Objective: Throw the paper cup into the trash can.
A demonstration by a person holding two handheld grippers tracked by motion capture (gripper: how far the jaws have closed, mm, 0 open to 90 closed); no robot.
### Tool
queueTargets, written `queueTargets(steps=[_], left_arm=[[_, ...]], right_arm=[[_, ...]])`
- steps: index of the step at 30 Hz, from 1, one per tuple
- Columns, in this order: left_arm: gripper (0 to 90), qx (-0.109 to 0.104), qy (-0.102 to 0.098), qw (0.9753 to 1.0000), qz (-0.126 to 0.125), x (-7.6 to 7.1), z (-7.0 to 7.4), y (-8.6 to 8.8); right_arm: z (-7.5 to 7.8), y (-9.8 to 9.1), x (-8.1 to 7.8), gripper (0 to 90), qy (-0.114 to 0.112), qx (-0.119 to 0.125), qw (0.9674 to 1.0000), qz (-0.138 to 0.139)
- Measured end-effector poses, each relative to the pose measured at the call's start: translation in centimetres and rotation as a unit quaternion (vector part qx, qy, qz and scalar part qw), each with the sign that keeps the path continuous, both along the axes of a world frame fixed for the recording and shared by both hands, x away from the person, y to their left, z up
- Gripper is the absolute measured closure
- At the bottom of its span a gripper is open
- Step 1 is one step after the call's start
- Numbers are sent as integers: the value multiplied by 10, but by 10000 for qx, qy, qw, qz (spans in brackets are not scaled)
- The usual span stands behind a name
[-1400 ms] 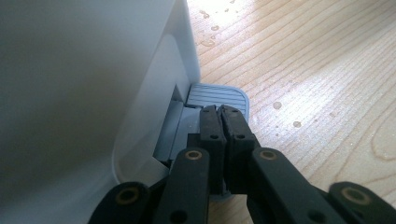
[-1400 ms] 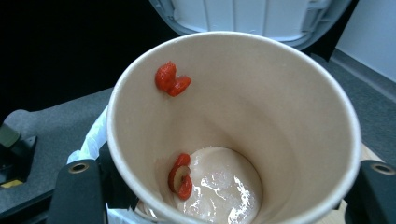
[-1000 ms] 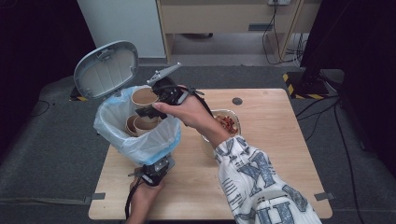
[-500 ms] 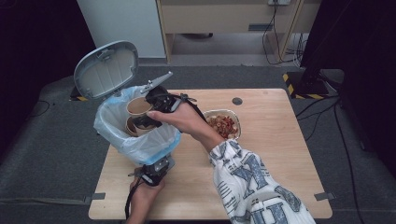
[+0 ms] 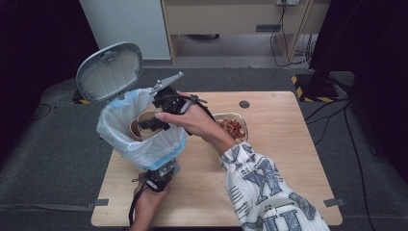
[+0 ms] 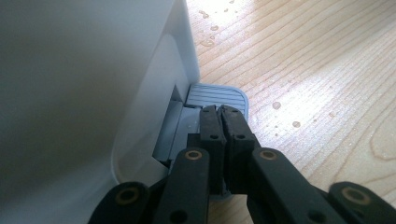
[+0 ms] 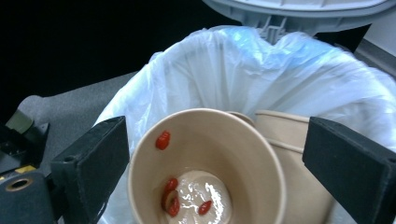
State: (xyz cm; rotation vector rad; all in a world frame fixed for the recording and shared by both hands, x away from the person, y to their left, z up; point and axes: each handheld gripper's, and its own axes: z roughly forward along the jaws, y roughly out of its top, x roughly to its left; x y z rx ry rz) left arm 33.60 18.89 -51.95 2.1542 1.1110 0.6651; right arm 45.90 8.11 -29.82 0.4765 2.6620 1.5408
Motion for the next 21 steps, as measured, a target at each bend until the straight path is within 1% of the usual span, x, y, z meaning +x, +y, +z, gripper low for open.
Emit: queueTargets(steps=[5, 9, 13, 15, 18, 21], left_arm=[[870, -2, 1, 10000, 4, 0, 0, 0], [868, -20, 6, 10000, 9, 0, 0, 0], [868, -39, 13, 10000, 38, 0, 0, 0], [868, -35, 8, 10000, 25, 0, 0, 0], [868, -30, 9, 10000, 13, 0, 0, 0], [867, -38, 9, 10000, 25, 0, 0, 0]], right_arm=[[4, -8, 2, 74, -48, 16, 9999, -109], [9, -13, 3, 75, -77, 91, 9997, -209], [10, -19, 6, 74, -125, 57, 9992, -384], [11, -22, 8, 72, -114, 79, 9989, -447], [12, -26, 10, 73, -152, 27, 9983, -559], [13, -29, 11, 71, -154, 33, 9979, -632]])
